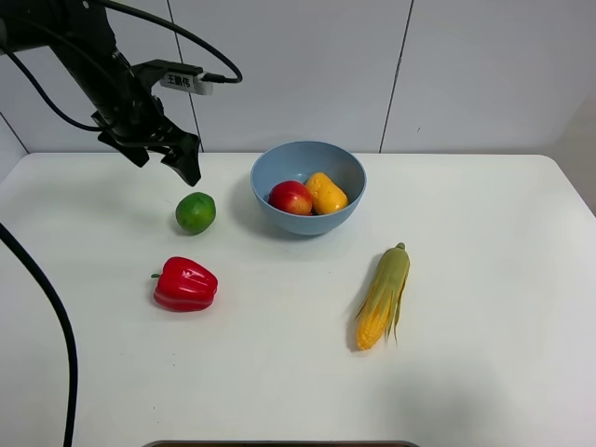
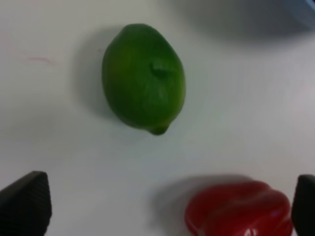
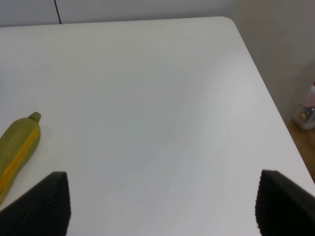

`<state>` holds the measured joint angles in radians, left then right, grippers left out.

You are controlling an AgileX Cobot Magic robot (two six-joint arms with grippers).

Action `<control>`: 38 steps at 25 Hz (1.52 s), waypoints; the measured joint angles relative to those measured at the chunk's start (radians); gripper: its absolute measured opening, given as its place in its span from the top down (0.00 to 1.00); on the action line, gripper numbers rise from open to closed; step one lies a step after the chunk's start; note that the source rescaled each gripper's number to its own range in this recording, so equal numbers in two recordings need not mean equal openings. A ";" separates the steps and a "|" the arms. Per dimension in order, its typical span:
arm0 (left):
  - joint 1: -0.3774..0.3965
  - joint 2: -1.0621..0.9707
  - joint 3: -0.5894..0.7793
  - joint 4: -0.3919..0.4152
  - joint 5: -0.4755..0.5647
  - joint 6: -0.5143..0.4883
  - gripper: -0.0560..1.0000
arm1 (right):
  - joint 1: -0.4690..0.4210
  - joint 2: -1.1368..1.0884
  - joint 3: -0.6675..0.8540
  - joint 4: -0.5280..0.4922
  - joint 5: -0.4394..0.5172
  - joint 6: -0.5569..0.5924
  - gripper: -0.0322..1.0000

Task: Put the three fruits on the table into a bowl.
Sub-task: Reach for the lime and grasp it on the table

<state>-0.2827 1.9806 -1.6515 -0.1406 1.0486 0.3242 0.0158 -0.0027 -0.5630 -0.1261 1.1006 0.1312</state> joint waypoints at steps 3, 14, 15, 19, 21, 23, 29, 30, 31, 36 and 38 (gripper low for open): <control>-0.003 0.028 0.000 0.000 -0.043 0.000 0.00 | 0.000 0.000 0.000 0.000 0.000 0.000 0.50; -0.003 0.134 -0.001 0.005 -0.152 0.002 0.00 | 0.000 0.000 0.000 0.000 0.000 0.000 0.50; -0.003 0.141 -0.001 0.005 -0.156 0.001 0.00 | 0.000 0.000 0.000 0.000 0.000 0.000 0.50; -0.003 0.174 -0.001 0.005 -0.160 0.000 0.00 | 0.000 0.000 0.000 0.000 0.000 0.000 0.50; -0.003 0.188 -0.001 0.005 -0.171 0.000 0.00 | 0.000 0.000 0.000 0.000 0.000 0.000 0.50; -0.003 0.197 -0.001 0.005 -0.188 0.000 0.00 | 0.000 0.000 0.000 0.000 0.000 0.000 0.50; -0.003 0.231 -0.002 0.005 -0.228 0.000 0.00 | 0.000 0.000 0.000 0.000 0.000 0.000 0.50; -0.003 0.238 -0.002 0.005 -0.231 0.000 0.00 | 0.000 0.000 0.000 0.000 0.000 0.000 0.50; -0.003 0.247 -0.002 0.004 -0.232 0.000 0.00 | 0.000 0.000 0.000 0.000 0.000 0.000 0.50; -0.003 0.280 -0.002 0.004 -0.244 0.000 0.00 | 0.000 0.000 0.000 0.000 0.000 0.000 0.50; -0.003 0.288 -0.002 0.004 -0.257 0.000 0.00 | 0.000 0.000 0.000 0.000 0.000 0.000 0.50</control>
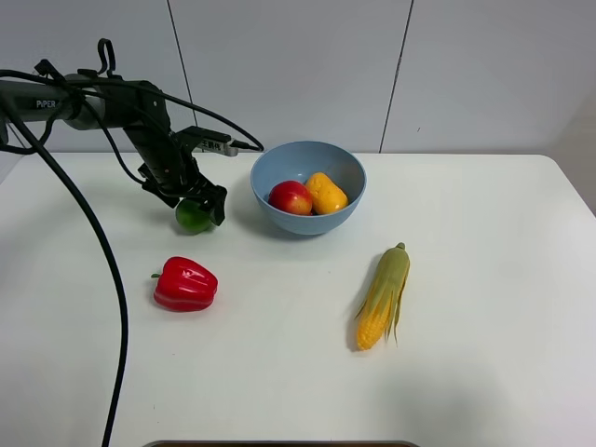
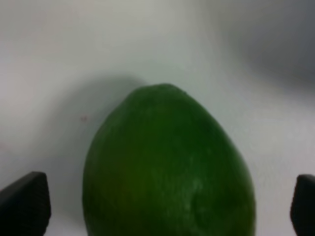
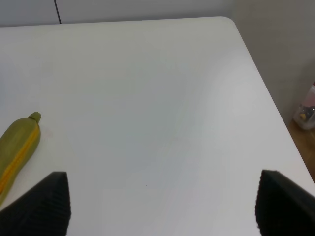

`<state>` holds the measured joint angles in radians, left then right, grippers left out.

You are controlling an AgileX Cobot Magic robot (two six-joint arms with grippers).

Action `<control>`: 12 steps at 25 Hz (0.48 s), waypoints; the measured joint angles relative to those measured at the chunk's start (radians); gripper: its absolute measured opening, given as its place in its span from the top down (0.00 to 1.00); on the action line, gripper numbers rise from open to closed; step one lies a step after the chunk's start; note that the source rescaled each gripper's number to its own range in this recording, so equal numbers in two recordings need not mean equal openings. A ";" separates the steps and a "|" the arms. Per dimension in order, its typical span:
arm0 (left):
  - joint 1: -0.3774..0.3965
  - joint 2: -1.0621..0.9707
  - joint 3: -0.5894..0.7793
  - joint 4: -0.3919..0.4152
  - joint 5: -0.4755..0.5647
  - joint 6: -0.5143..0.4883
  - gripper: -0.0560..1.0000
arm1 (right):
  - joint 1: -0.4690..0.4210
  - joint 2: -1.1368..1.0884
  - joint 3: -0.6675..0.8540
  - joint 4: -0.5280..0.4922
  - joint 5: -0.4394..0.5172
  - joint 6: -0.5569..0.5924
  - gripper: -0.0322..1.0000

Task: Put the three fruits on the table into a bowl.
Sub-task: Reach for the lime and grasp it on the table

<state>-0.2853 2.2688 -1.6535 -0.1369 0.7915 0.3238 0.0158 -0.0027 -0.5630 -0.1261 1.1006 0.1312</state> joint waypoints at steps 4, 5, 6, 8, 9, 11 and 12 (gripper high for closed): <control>0.000 0.023 0.000 0.000 -0.018 0.000 0.00 | 0.000 0.000 0.000 0.000 0.000 0.000 0.50; 0.000 0.030 0.000 0.001 -0.023 -0.001 0.00 | 0.000 0.000 0.000 0.000 0.000 0.000 0.50; 0.000 0.033 0.000 0.001 -0.026 -0.001 0.00 | 0.000 0.000 0.000 0.000 0.000 0.000 0.50; 0.000 0.046 0.000 0.001 -0.027 -0.001 0.00 | 0.000 0.000 0.000 0.000 0.000 0.000 0.50; 0.000 0.051 0.000 0.004 -0.027 -0.001 0.00 | 0.000 0.000 0.000 0.000 0.000 0.000 0.50; 0.000 0.052 -0.003 0.004 -0.030 -0.001 0.00 | 0.000 0.000 0.000 0.000 0.000 0.000 0.50; 0.000 0.054 -0.005 0.004 -0.031 -0.001 0.00 | 0.000 0.000 0.000 0.000 0.000 0.000 0.50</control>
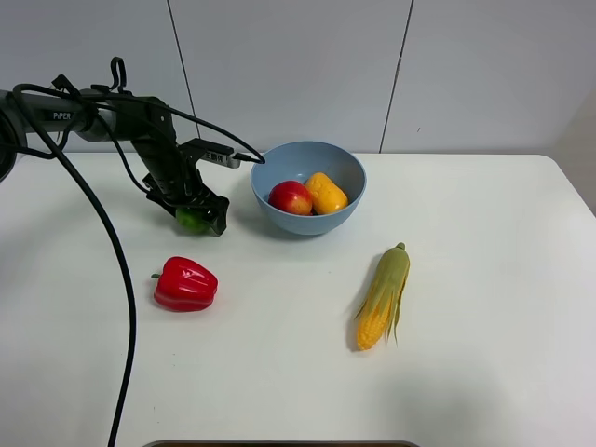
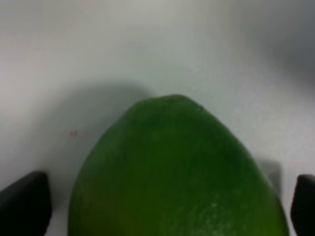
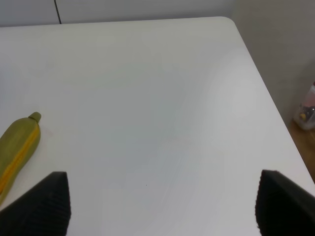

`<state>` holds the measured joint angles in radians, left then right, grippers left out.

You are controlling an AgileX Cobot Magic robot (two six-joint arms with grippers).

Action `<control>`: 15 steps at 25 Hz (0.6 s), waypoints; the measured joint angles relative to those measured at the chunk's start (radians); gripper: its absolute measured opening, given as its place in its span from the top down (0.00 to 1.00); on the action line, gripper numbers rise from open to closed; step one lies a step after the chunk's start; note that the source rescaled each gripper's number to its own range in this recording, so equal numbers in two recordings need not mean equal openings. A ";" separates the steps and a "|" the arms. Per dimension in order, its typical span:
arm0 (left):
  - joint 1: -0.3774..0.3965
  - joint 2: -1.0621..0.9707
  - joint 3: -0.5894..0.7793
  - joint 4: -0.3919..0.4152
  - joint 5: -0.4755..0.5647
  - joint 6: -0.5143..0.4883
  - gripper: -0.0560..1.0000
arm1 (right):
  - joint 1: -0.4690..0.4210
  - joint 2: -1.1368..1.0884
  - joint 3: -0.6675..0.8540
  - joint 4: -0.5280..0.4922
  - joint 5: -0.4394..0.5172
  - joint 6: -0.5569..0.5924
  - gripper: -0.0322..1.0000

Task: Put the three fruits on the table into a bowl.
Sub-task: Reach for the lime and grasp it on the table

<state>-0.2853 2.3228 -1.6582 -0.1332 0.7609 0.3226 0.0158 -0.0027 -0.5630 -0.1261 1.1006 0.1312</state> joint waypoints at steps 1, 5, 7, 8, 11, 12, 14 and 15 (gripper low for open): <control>0.000 0.001 -0.002 0.000 -0.002 0.000 0.00 | 0.000 0.000 0.000 0.000 0.000 0.000 0.50; 0.000 0.001 -0.002 0.004 -0.003 0.000 0.00 | 0.000 0.000 0.000 0.000 0.000 0.000 0.50; 0.000 0.001 -0.002 0.008 -0.003 0.000 0.07 | 0.000 0.000 0.000 0.000 0.000 0.000 0.50; 0.000 0.001 -0.002 0.012 -0.004 0.000 0.16 | 0.000 0.000 0.000 0.000 0.000 0.000 0.50; 0.000 0.003 -0.002 0.020 -0.005 0.000 0.50 | 0.000 0.000 0.000 0.000 0.000 0.000 0.50; 0.000 0.004 -0.002 0.022 -0.005 0.000 0.61 | 0.000 0.000 0.000 0.000 0.000 0.000 0.50; 0.000 0.004 -0.002 0.023 -0.005 0.000 0.79 | 0.000 0.000 0.000 0.000 0.000 0.000 0.50; 0.000 0.004 -0.002 0.023 -0.005 0.000 0.87 | 0.000 0.000 0.000 0.000 0.000 0.000 0.50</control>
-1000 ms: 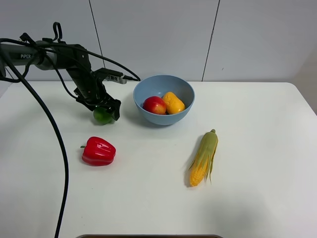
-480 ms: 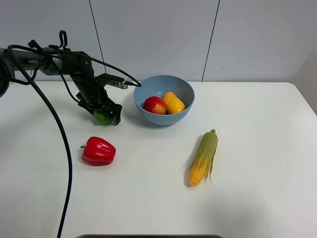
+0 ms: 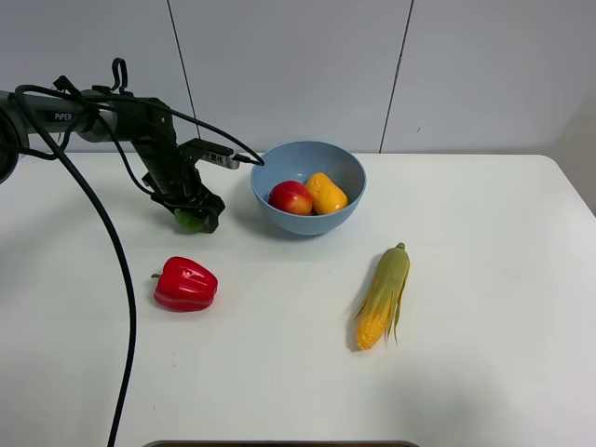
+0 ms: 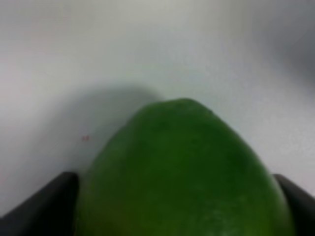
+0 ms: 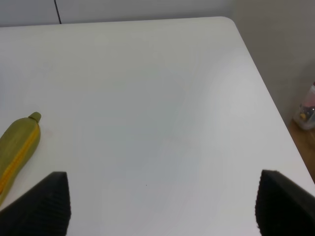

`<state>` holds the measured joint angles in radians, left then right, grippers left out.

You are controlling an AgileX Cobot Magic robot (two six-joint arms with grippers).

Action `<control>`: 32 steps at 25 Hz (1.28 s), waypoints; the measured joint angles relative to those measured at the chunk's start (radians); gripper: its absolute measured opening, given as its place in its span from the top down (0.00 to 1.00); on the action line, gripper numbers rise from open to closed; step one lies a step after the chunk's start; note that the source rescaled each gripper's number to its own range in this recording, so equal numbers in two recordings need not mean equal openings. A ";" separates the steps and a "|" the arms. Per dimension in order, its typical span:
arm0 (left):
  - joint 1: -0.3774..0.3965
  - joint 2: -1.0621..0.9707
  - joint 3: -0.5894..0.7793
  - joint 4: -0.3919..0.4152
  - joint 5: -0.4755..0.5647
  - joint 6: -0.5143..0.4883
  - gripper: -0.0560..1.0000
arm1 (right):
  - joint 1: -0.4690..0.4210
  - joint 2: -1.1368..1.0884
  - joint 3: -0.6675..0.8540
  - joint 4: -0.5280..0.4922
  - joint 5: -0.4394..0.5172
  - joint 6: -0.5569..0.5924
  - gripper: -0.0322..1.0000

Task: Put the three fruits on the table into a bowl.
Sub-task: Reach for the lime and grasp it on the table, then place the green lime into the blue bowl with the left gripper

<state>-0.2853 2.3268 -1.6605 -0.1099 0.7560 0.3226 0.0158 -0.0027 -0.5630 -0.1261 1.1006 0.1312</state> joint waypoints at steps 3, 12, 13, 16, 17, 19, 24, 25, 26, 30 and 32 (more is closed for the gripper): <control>0.000 0.000 0.000 0.000 0.000 0.000 0.94 | 0.000 0.000 0.000 0.000 0.000 0.000 0.50; 0.000 0.000 0.000 0.000 0.008 0.000 0.94 | 0.000 0.000 0.000 0.000 0.000 0.000 0.50; 0.000 0.000 0.000 0.000 0.009 0.000 0.94 | 0.000 0.000 0.000 0.000 0.000 0.000 0.50; 0.000 0.000 0.000 0.000 0.010 0.000 0.94 | 0.000 0.000 0.000 0.000 0.000 0.000 0.50; 0.000 0.003 0.000 0.000 0.010 0.000 0.94 | 0.000 0.000 0.000 0.000 0.000 0.000 0.50; 0.000 0.001 0.000 0.000 0.012 0.000 0.94 | 0.000 0.000 0.000 0.000 0.000 0.000 0.50; 0.000 -0.006 0.000 0.000 0.030 0.000 0.94 | 0.000 0.000 0.000 0.000 0.000 0.000 0.50; 0.000 -0.010 0.000 0.000 0.031 0.000 0.94 | 0.000 0.000 0.000 0.000 0.000 0.000 0.50; 0.000 -0.014 0.000 0.000 0.034 0.000 0.94 | 0.000 0.000 0.000 0.000 0.000 0.000 0.50; 0.000 -0.036 0.000 0.000 0.047 -0.001 0.94 | 0.000 0.000 0.000 0.000 0.000 0.000 0.50; 0.000 -0.052 0.000 0.000 0.064 -0.008 0.94 | 0.000 0.000 0.000 0.000 0.000 0.000 0.50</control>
<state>-0.2853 2.2751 -1.6605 -0.1099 0.8199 0.3148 0.0158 -0.0027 -0.5630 -0.1261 1.1006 0.1312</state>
